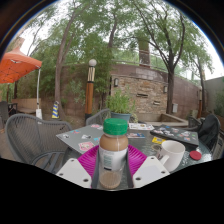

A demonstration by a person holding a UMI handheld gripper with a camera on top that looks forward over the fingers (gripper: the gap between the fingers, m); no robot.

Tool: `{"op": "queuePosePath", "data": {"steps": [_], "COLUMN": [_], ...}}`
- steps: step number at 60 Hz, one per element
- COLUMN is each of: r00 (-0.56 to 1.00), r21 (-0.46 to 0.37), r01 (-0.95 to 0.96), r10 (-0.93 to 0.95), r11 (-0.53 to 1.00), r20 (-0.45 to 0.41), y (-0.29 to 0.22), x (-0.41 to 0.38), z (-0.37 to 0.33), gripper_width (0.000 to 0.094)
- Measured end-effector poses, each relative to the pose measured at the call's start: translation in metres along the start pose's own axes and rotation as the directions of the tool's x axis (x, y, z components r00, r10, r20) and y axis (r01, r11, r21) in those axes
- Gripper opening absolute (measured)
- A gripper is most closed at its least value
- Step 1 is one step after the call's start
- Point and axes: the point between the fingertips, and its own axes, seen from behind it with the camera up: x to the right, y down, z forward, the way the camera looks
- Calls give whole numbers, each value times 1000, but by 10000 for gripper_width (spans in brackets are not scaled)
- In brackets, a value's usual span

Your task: Pour water

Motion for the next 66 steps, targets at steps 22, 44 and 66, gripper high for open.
{"op": "queuePosePath", "data": {"steps": [22, 44, 66], "r00": [919, -210, -655], "r21": [-8, -204, -269], "r01": [-389, -959, -733], "r10": [388, 976, 755], "r11": [921, -195, -625], "r20": [72, 57, 32], "y": [-35, -50, -98], "x": [19, 72, 83], "z": [3, 6, -42], "gripper_width": [335, 330, 329]}}
